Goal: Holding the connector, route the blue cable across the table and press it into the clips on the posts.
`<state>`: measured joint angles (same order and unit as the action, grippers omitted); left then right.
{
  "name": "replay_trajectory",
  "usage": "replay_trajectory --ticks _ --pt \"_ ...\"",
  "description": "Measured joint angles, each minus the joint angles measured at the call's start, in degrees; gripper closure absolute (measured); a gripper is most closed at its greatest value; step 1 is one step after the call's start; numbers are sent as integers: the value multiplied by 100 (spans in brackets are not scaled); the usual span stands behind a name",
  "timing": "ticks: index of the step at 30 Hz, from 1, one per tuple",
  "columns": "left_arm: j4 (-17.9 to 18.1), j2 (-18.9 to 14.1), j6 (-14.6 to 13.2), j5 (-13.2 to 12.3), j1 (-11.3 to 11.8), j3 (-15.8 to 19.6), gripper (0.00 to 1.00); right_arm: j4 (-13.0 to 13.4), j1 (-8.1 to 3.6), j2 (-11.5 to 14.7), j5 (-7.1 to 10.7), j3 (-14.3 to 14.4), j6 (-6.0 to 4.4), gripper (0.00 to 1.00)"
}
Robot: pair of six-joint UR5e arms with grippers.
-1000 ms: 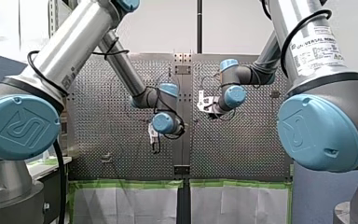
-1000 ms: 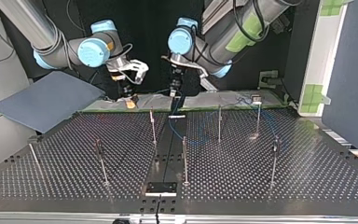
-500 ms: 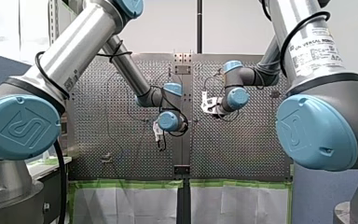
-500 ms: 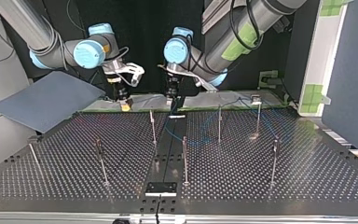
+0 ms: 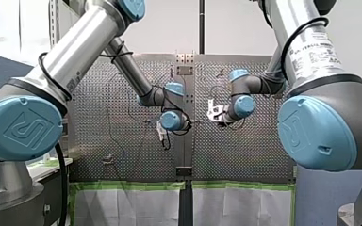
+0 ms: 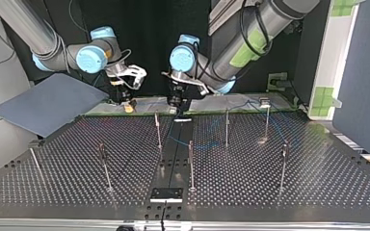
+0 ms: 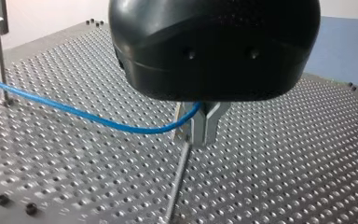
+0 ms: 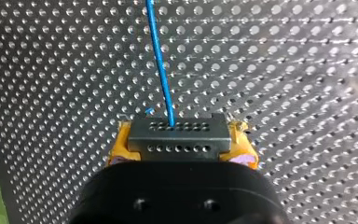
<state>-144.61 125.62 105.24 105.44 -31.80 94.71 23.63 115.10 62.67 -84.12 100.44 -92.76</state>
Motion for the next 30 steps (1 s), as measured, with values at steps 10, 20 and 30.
replay_trajectory --ticks 10,20,30 --pt "-134 293 -29 16 73 -326 100 248 -206 -72 388 -153 -143 100" --pt "-158 309 -32 -84 178 -498 100 266 -371 -155 499 -231 -147 100" --pt "-391 508 -39 -446 379 -887 100 268 -490 -340 659 -440 -186 100"
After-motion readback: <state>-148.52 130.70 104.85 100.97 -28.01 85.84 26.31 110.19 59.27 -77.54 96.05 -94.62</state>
